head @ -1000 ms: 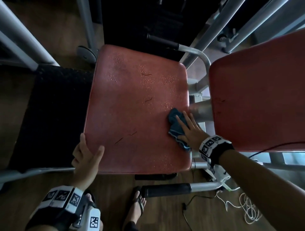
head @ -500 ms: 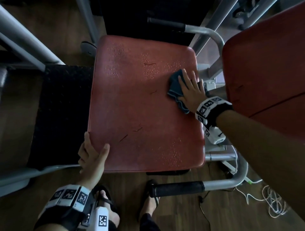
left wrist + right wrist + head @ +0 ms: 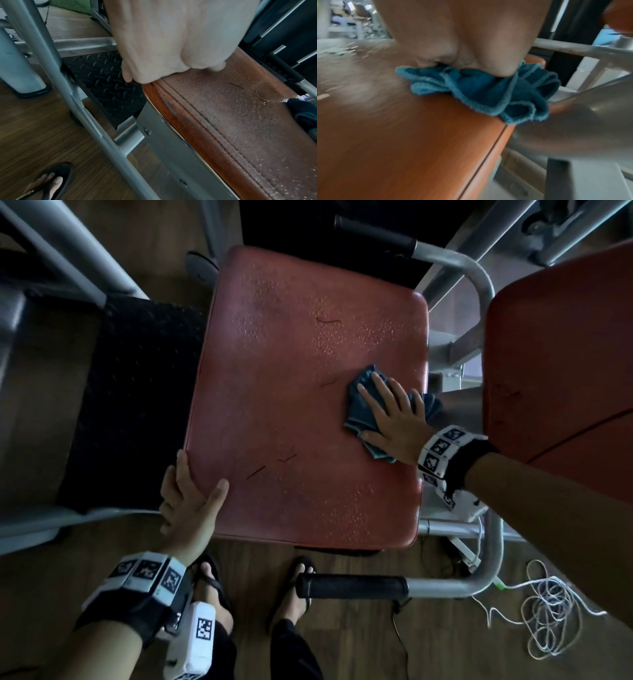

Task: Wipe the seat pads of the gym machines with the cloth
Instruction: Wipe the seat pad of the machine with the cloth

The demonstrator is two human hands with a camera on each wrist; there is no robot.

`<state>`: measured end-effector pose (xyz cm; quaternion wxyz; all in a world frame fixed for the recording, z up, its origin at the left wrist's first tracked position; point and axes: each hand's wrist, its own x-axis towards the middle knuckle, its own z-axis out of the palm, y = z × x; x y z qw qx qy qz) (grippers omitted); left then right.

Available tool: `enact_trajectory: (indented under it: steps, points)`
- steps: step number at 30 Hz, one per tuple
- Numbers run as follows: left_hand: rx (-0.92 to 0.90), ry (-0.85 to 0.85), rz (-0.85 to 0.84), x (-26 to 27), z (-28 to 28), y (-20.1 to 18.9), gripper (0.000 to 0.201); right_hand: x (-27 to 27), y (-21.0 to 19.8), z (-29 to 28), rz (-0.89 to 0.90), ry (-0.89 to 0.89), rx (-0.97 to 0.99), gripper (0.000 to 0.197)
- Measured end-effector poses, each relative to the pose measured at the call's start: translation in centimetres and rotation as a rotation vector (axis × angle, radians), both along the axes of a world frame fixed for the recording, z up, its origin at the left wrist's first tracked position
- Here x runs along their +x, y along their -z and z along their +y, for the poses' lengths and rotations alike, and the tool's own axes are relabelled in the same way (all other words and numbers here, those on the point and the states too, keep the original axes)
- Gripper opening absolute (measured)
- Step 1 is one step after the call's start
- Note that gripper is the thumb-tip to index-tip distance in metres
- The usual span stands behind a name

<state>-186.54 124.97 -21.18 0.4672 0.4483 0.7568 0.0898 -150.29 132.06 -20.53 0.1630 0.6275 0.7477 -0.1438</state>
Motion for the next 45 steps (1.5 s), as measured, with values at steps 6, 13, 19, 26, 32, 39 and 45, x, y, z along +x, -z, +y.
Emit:
enact_trajectory:
  steps: [6, 13, 19, 26, 32, 39, 45]
  points:
    - [-0.006, 0.011, -0.011, -0.1, -0.1, -0.1, 0.098, -0.8, 0.5, -3.8, -0.011, -0.08, -0.013, 0.077]
    - [-0.011, -0.004, -0.057, -0.3, -0.1, -0.2, 0.097, -3.0, -0.5, -8.9, -0.041, -0.159, -0.035, 0.087]
    - [-0.001, 0.005, -0.081, -0.6, 0.0, -0.1, 0.095, -4.3, -1.2, -12.5, -0.009, -0.371, -0.031, 0.09]
    - [0.002, 0.012, -0.163, -1.1, -0.1, 0.1, 0.093, -5.9, -1.5, -12.8, -0.053, -0.603, -0.09, 0.078]
    - [0.003, -0.002, -0.268, -1.5, 0.0, 0.5, 0.09, -7.8, -1.5, -11.4, -0.032, -0.773, -0.07, 0.075]
    - [-0.009, -0.082, -0.436, -2.5, 0.4, -0.3, 0.083, -11.5, -1.3, -10.4, 0.041, -0.786, -0.014, 0.084]
    - [0.027, -0.184, -0.51, -2.6, 0.9, -1.0, 0.049, -14.4, -1.5, -10.4, 0.024, -0.692, -0.049, 0.101]
